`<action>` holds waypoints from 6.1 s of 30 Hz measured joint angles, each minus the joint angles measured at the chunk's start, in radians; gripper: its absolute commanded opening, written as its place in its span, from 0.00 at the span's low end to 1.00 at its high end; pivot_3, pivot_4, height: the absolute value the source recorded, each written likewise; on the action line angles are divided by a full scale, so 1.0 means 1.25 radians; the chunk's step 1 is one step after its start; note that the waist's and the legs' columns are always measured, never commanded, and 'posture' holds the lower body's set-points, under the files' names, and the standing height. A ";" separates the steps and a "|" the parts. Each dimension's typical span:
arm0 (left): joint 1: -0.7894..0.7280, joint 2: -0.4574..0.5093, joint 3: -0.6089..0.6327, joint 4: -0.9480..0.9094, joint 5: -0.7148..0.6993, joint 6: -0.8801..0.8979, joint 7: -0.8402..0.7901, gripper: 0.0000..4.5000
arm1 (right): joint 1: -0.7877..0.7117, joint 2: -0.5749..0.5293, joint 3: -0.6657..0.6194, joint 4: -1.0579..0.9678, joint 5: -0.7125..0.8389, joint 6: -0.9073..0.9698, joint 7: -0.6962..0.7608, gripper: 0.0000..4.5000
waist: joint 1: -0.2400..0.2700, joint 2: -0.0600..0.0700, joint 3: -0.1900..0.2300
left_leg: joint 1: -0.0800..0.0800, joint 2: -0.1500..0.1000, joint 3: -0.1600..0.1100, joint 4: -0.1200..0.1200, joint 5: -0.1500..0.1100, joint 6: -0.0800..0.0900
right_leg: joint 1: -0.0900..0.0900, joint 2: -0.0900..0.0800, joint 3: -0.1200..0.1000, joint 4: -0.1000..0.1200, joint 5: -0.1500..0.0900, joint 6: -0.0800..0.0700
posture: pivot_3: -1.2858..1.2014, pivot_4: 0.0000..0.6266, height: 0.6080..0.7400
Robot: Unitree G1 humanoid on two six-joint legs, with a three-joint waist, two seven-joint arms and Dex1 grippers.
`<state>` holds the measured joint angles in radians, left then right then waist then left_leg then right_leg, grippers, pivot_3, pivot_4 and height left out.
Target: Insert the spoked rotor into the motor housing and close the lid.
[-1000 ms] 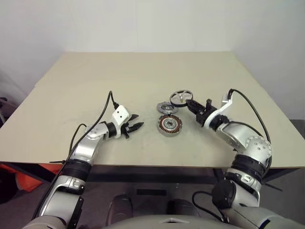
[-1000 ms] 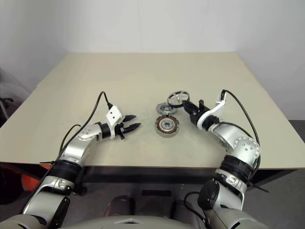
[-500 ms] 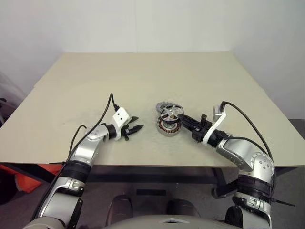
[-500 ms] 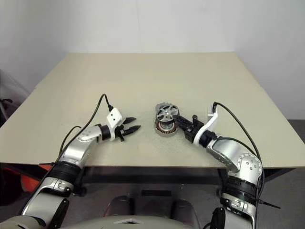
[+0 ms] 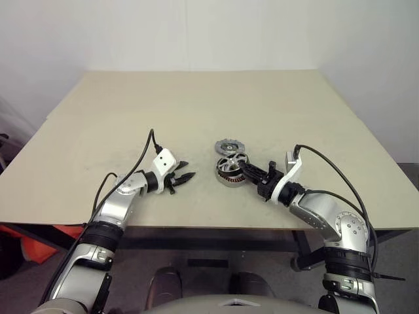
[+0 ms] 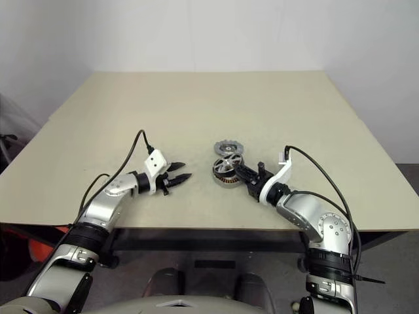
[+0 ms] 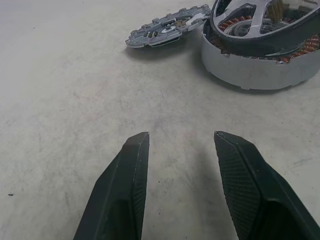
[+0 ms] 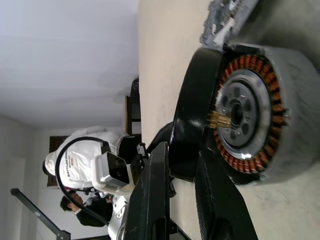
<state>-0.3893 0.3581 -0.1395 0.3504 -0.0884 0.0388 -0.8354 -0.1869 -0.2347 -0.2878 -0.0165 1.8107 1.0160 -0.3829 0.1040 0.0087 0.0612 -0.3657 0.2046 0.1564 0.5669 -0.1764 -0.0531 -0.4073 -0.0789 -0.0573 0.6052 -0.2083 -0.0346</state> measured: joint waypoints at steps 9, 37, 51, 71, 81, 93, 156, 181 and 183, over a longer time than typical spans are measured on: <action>0.002 0.003 -0.006 -0.001 0.001 0.000 -0.001 0.49 | 0.000 -0.009 0.028 -0.001 0.000 -0.033 0.013 0.30 | -0.001 0.000 0.000 | 0.000 0.000 0.000 0.001 0.000 0.000 | 0.000 0.000 0.000 0.000 0.000 0.000 | 0.52 0.00 1.00; 0.001 0.003 -0.015 0.000 0.001 -0.001 -0.001 0.49 | -0.012 -0.217 0.090 -0.069 -0.456 -0.093 0.353 0.59 | 0.005 0.000 0.000 | -0.002 0.000 -0.001 0.004 0.000 0.001 | 0.001 0.000 -0.001 0.001 0.000 0.000 | 0.52 0.00 1.00; -0.004 -0.001 -0.015 0.014 0.005 -0.015 0.010 0.49 | -0.121 -0.370 0.380 -0.009 -1.286 -0.537 0.517 0.59 | 0.005 0.000 0.000 | -0.001 0.000 -0.001 0.007 -0.001 0.002 | 0.001 0.000 -0.001 0.002 0.001 -0.002 | 0.52 0.00 1.00; -0.007 -0.005 -0.015 0.024 0.012 -0.026 0.019 0.49 | -0.134 -0.267 0.372 -0.036 -1.408 -0.593 0.692 0.08 | -0.004 0.000 0.000 | 0.001 0.001 -0.002 0.008 -0.003 0.006 | 0.002 0.000 -0.001 0.004 0.004 -0.006 | 0.52 0.00 1.00; -0.009 -0.008 -0.015 0.028 0.013 -0.028 0.026 0.49 | -0.133 -0.167 0.384 -0.029 -1.369 -0.523 0.746 0.08 | -0.004 0.000 0.000 | 0.002 0.001 -0.002 0.009 -0.003 0.006 | 0.002 0.000 0.000 0.005 0.004 -0.006 | 0.52 0.00 1.00; 0.004 -0.002 -0.013 0.016 0.013 -0.027 0.044 0.49 | -0.141 -0.112 0.389 0.086 -1.374 -0.529 0.760 0.08 | -0.006 -0.001 -0.001 | 0.010 0.001 -0.002 0.009 -0.003 0.006 | 0.009 0.000 0.000 0.005 0.001 -0.002 | 0.52 0.00 1.00; -0.007 -0.051 -0.013 0.030 0.016 -0.031 0.079 0.49 | -0.574 -0.392 0.684 0.477 -1.802 -1.393 1.270 0.44 | -0.008 -0.002 -0.001 | -0.001 0.002 -0.001 0.025 -0.009 0.015 | 0.001 0.000 0.000 0.014 0.005 -0.009 | 0.52 0.00 1.00; 0.006 -0.041 -0.010 0.017 0.016 -0.030 0.097 0.49 | -0.622 -0.316 0.710 0.639 -1.870 -1.483 1.200 0.00 | -0.025 -0.003 -0.001 | 0.000 0.002 -0.001 0.025 -0.009 0.015 | 0.001 0.000 0.000 0.014 0.005 -0.009 | 0.52 0.00 1.00; 0.006 -0.041 -0.010 0.017 0.016 -0.030 0.097 0.49 | -0.622 -0.313 0.710 0.643 -1.873 -1.478 1.186 0.00 | -0.029 -0.003 -0.001 | 0.000 0.002 -0.001 0.025 -0.009 0.015 | 0.001 0.000 0.000 0.014 0.005 -0.009 | 0.52 0.00 1.00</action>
<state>-0.3814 0.3066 -0.1518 0.3720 -0.0688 0.0010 -0.7142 -0.9644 -0.6256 0.5999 0.7872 -0.5299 -0.8316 1.0993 0.0675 0.0044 0.0602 -0.3660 0.2068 0.1551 0.5981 -0.1879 -0.0340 -0.4056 -0.0785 -0.0570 0.6228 -0.2022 -0.0453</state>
